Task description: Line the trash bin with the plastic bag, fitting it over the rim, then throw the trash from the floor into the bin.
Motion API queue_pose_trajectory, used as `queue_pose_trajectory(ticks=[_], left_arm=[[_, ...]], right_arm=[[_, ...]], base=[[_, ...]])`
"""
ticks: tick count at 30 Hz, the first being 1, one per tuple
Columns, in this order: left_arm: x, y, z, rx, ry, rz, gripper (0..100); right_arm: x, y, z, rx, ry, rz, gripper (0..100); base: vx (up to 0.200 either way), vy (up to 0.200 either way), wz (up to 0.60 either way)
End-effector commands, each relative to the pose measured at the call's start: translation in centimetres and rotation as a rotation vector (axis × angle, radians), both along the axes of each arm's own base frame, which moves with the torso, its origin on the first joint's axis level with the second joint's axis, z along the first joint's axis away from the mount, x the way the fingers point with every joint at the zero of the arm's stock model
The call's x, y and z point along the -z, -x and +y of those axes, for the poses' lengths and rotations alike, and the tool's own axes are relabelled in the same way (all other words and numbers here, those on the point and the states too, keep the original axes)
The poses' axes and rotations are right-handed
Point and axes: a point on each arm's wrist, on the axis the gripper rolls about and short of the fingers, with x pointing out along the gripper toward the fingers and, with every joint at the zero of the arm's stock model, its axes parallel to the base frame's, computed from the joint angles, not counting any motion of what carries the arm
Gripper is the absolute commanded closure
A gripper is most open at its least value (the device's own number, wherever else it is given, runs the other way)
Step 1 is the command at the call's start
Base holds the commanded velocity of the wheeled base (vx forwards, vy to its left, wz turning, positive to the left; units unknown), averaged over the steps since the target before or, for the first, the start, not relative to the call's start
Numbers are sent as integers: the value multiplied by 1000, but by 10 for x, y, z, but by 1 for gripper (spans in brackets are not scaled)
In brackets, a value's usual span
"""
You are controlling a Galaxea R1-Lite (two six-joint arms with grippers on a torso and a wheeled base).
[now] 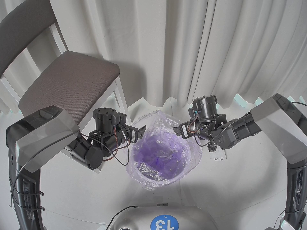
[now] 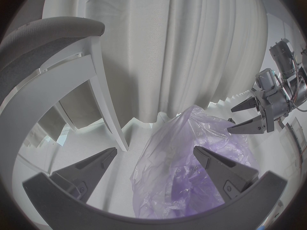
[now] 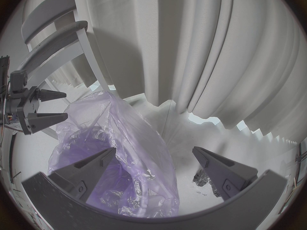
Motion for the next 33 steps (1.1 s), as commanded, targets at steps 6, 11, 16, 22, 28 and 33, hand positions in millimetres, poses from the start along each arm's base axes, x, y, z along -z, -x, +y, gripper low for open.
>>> queue_pose_trajectory(ticks=[6,11,16,22,28,33], left_arm=[[10,-19,3,-39,-15,22,0],[15,-23,2,-39,-28,51,0],[17,-34,-2,-44,-26,44,0],[18,-47,-2,-64,-33,53,0],[29,-48,-2,-70,-47,80,0],[42,-51,0,-93,-61,97,0]], right_arm=[[6,-20,-10,37,-2,-14,0],[8,-25,-19,33,-12,-2,0],[16,-28,-21,34,-5,12,0],[21,-34,-30,10,3,40,0],[28,-46,-33,26,7,53,0],[32,-55,-37,42,13,72,0]], base=[[0,0,0],[0,0,0],[0,0,0],[0,0,0],[0,0,0],[0,0,0]])
